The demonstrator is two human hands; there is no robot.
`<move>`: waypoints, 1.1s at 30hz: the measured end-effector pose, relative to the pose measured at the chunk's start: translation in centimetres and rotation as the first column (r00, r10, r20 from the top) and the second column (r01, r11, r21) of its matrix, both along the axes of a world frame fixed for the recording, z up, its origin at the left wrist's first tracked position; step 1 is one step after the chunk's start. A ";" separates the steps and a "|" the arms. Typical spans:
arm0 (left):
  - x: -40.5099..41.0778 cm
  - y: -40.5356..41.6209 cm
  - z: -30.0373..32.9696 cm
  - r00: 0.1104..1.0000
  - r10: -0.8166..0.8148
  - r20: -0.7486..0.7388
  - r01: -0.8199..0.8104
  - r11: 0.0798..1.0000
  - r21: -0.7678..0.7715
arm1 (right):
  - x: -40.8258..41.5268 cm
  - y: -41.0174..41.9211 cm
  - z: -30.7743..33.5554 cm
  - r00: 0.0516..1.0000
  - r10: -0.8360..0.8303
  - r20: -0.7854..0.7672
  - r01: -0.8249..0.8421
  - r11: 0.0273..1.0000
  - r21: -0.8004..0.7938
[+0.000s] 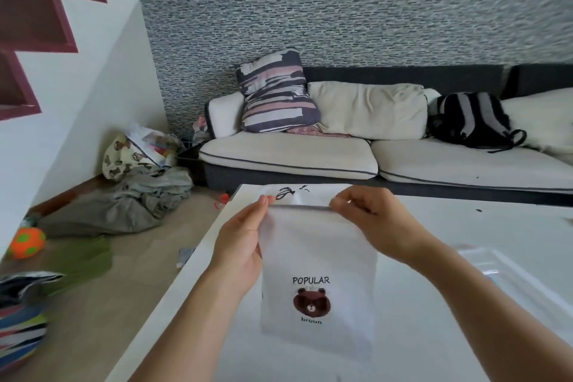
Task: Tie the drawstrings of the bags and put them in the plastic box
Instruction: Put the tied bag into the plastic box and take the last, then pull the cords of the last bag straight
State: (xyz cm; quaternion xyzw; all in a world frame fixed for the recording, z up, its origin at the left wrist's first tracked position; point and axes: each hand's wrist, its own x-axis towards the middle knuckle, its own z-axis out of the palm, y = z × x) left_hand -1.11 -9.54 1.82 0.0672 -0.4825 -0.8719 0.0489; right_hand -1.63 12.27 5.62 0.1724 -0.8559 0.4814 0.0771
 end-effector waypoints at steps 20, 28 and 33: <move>-1.3 -9.3 0.3 0.834 0.249 -0.492 -0.539 0.553 -0.635 | -3.7 10.0 -1.6 0.954 -0.275 0.119 0.282 0.687 -0.670; -1.7 -10.2 0.4 0.829 0.383 -0.407 -0.555 0.652 -0.517 | -5.1 9.6 -1.5 0.955 -0.033 0.294 0.295 0.205 -0.933; -1.0 -7.0 3.3 0.932 0.279 -0.232 -0.264 0.960 0.093 | -3.5 6.0 -0.6 0.961 0.137 0.239 0.175 0.369 -0.913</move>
